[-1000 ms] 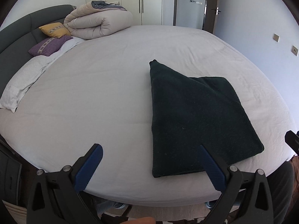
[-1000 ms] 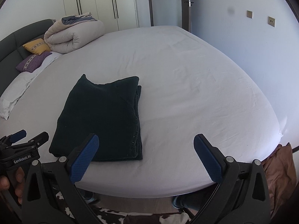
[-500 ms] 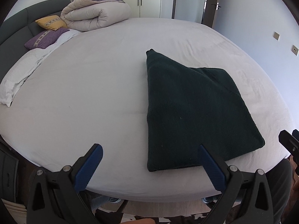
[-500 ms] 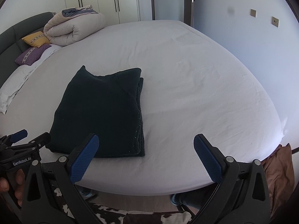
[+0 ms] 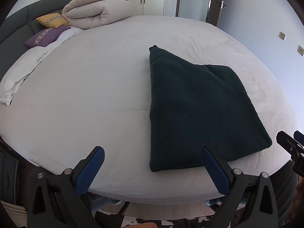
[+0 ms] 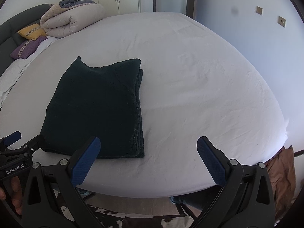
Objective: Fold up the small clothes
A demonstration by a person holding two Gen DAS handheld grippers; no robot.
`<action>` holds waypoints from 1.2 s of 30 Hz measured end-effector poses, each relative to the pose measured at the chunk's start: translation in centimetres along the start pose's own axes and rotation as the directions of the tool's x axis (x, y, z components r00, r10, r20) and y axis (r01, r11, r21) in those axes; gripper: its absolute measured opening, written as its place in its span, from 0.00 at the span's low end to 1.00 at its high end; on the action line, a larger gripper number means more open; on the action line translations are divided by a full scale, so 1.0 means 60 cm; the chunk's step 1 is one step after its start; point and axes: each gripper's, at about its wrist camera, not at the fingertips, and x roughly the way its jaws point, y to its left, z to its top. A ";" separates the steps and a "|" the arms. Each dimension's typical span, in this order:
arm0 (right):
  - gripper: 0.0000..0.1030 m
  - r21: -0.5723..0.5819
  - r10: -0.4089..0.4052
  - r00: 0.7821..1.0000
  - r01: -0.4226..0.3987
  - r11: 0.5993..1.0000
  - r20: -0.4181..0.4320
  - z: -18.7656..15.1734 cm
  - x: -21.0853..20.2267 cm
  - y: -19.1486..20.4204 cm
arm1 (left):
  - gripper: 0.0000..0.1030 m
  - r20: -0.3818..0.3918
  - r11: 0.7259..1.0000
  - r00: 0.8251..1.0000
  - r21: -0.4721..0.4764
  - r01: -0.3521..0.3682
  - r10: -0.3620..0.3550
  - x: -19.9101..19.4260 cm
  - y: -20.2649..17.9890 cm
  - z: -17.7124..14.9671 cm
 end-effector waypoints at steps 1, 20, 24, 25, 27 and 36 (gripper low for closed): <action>1.00 -0.001 0.000 1.000 0.000 1.000 -0.003 0.000 0.003 0.002 | 1.00 -0.002 1.000 1.000 -0.002 0.000 0.000 0.001 0.001 -0.001; 1.00 -0.002 0.000 1.000 0.000 1.000 -0.025 -0.009 0.018 0.022 | 1.00 -0.013 1.000 1.000 -0.011 -0.002 0.002 0.005 0.003 -0.006; 1.00 -0.002 0.000 1.000 0.000 1.000 -0.027 -0.009 0.020 0.024 | 1.00 -0.014 1.000 1.000 -0.010 -0.002 0.002 0.005 0.002 -0.006; 1.00 -0.002 0.000 1.000 0.000 1.000 -0.026 -0.009 0.020 0.025 | 1.00 -0.014 1.000 1.000 -0.010 -0.001 0.001 0.006 0.002 -0.007; 1.00 -0.002 -0.001 1.000 0.000 1.000 -0.026 -0.009 0.021 0.024 | 1.00 -0.016 1.000 1.000 -0.010 -0.001 0.001 0.006 0.002 -0.007; 1.00 -0.001 -0.001 1.000 0.000 1.000 -0.028 -0.014 0.020 0.028 | 1.00 -0.018 1.000 1.000 -0.010 -0.002 0.002 0.007 0.003 -0.009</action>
